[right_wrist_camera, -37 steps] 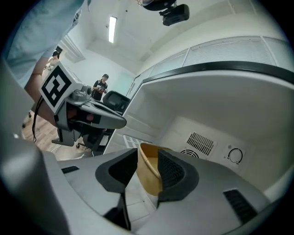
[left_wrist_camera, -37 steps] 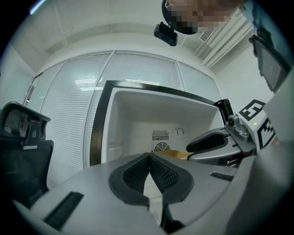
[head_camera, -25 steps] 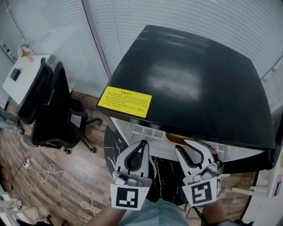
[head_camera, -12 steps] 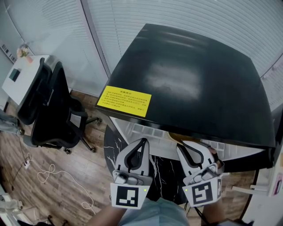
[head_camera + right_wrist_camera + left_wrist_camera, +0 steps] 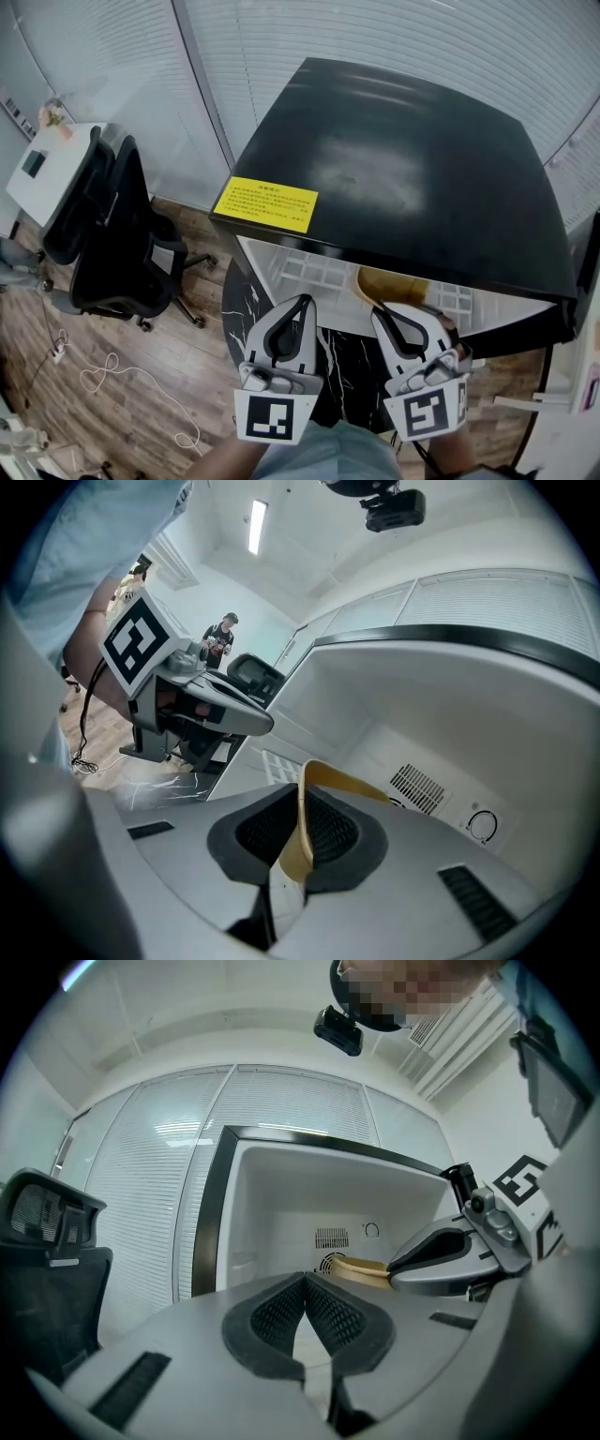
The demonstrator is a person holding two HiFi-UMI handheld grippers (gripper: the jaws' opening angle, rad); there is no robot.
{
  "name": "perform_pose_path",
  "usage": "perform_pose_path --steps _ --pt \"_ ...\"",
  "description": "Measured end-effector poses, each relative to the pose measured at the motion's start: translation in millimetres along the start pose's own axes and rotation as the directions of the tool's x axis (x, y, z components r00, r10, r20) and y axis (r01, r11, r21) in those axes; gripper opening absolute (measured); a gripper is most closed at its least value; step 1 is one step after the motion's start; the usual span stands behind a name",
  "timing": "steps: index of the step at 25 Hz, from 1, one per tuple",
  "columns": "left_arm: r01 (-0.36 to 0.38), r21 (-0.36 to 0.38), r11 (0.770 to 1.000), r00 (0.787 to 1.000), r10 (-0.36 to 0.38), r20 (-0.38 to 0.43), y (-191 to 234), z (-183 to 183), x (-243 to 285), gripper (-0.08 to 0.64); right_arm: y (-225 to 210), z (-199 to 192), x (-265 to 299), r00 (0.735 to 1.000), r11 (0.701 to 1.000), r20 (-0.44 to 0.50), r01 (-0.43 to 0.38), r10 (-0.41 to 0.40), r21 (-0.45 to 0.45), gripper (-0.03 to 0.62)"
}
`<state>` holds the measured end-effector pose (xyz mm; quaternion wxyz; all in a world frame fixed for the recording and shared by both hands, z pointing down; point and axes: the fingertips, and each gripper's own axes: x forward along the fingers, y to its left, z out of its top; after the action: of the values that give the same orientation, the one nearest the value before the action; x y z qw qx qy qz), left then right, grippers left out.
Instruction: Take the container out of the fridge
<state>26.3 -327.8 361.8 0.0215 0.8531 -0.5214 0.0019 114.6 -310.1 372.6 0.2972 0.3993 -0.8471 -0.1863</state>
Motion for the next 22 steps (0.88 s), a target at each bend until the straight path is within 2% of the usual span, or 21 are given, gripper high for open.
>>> perform_pose_path --steps 8,22 --pt "0.009 0.01 1.0 1.0 -0.009 0.026 -6.4 14.1 -14.7 0.014 2.3 18.4 -19.2 0.998 0.999 0.046 0.03 -0.032 0.034 0.035" --pt "0.062 0.043 0.997 0.996 -0.065 0.062 -19.5 34.5 -53.0 0.014 31.0 39.3 -56.5 0.995 0.992 0.062 0.074 -0.08 0.098 0.035"
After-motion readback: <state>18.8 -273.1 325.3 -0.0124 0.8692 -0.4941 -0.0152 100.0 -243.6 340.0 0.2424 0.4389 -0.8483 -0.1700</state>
